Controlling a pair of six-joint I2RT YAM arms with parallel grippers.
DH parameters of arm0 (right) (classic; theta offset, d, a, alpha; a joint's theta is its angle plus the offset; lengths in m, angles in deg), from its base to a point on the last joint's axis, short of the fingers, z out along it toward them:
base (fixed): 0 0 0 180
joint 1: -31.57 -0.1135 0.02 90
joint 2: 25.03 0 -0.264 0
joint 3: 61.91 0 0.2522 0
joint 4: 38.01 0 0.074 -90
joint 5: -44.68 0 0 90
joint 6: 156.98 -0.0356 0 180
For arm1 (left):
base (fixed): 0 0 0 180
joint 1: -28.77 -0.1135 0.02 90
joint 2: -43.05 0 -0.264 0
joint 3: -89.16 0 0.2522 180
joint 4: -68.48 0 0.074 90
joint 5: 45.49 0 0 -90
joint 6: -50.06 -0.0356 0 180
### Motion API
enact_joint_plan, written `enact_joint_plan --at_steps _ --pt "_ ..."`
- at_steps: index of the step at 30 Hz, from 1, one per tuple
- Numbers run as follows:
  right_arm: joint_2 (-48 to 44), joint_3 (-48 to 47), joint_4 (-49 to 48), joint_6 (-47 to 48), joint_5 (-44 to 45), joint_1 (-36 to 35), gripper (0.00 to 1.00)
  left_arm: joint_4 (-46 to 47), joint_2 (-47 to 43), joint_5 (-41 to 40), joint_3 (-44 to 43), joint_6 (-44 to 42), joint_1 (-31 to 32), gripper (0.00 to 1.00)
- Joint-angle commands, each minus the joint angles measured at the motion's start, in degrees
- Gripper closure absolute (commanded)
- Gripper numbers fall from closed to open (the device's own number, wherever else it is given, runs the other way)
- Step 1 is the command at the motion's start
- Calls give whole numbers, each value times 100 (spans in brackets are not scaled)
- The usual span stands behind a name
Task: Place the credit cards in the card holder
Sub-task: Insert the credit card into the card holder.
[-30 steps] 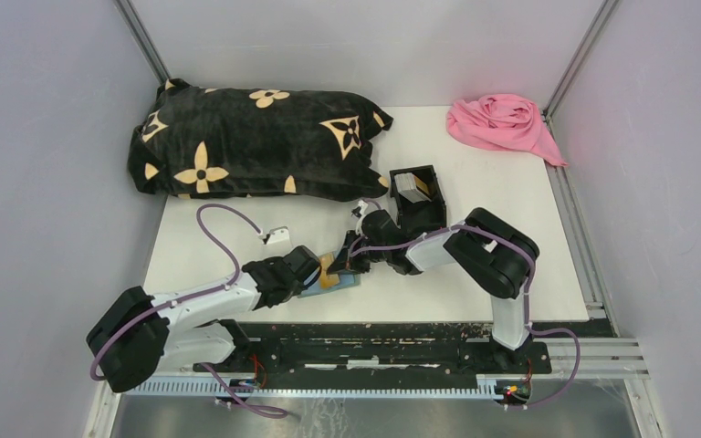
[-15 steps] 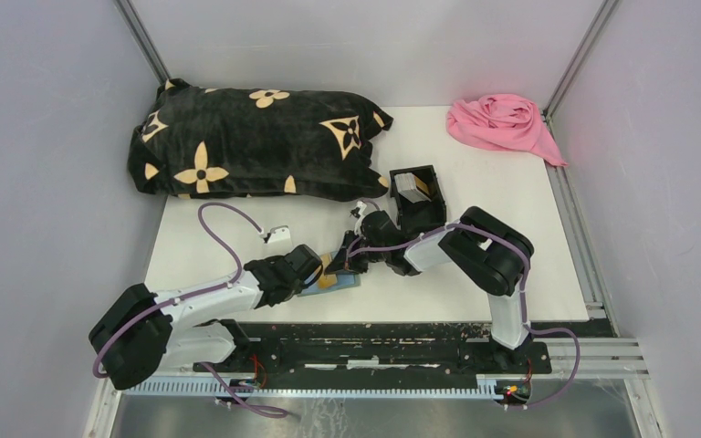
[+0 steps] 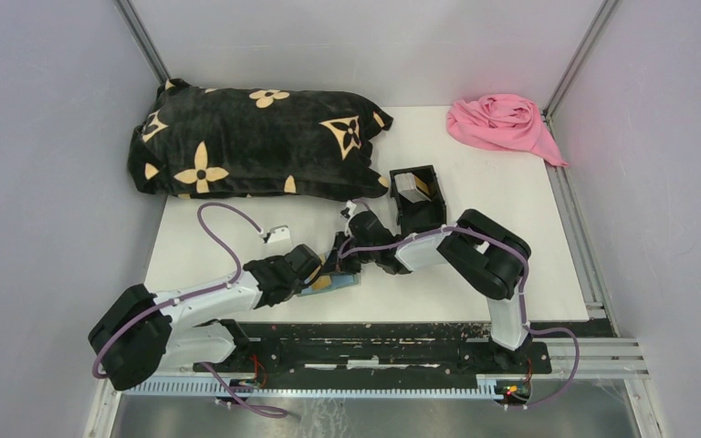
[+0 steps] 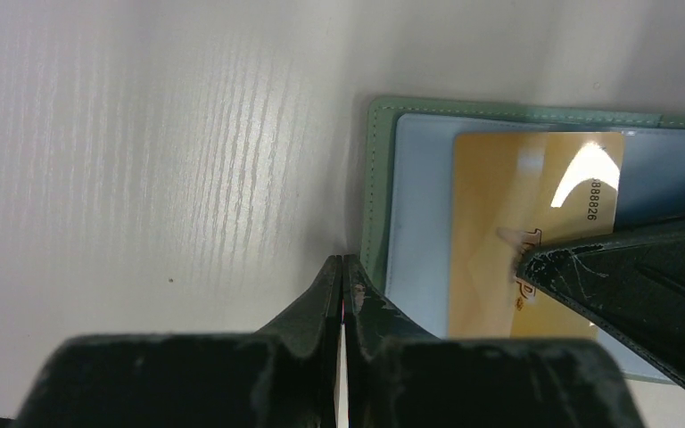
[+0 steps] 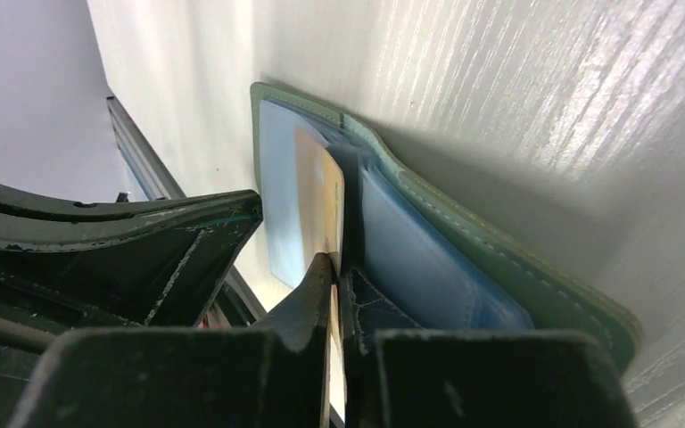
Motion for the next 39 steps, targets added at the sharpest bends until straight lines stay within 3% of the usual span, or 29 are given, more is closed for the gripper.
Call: enact_joint_plan --at_steps 1,8,19,39 --pt "60 -74 1192 492 722 -203 90 549 3 571 142 -57 71 93" --pt "-437 -277 2144 1021 1303 -267 66 549 -134 584 201 -76 82 94" --pt "-734 -799 3084 1562 1742 -402 55 549 -262 608 246 -103 80 94" --pt "43 -1549 4085 1943 2362 -741 52 1137 -192 985 420 -116 147 96"
